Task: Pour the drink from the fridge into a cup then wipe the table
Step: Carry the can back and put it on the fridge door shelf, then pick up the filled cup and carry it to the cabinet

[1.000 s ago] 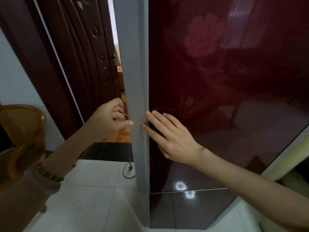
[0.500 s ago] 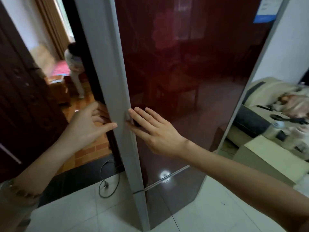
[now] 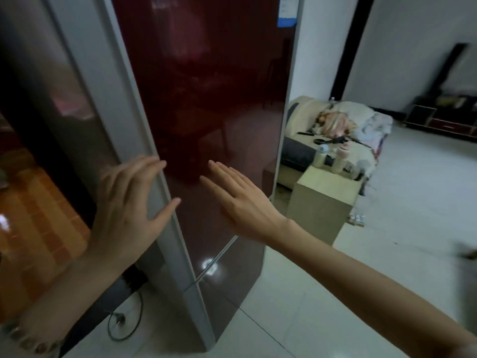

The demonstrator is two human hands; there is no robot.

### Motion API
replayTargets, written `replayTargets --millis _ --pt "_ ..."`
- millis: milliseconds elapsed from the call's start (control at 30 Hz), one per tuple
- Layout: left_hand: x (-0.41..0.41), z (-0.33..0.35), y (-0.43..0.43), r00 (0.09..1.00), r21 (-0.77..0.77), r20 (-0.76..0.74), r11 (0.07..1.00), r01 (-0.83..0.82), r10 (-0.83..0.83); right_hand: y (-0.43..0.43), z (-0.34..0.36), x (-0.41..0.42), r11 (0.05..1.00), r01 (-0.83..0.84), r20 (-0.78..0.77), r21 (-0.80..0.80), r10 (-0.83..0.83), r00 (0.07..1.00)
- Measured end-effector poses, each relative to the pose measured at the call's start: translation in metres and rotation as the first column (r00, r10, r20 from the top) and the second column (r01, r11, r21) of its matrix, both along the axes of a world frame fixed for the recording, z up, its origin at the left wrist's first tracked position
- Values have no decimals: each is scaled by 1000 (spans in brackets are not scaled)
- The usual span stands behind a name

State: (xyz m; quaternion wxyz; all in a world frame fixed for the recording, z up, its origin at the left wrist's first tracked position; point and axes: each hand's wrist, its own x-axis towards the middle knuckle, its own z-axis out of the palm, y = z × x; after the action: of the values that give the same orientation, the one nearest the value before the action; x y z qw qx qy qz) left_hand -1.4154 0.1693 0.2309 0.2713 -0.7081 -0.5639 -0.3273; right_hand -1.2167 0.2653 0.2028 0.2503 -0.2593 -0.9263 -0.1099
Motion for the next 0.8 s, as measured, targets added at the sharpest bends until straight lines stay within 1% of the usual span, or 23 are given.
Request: replayTargets --millis 167,333,600,800 --pt "53 -19 22 979 -143 -107 977 156 -172 -23 -10 69 960 278 -8 -27 -278 960" --pt "120 -39 43 935 -196 -150 937 289 -320 -52 -20 141 857 513 -7 -45 -514 858" --pt "254 -58 57 855 -263 -165 857 442 -492 -102 -38 263 634 760 14 -141 -766 642" --pt "374 -71 43 804 -289 -138 800 526 -578 -145 -48 360 436 877 58 -200 -889 455"
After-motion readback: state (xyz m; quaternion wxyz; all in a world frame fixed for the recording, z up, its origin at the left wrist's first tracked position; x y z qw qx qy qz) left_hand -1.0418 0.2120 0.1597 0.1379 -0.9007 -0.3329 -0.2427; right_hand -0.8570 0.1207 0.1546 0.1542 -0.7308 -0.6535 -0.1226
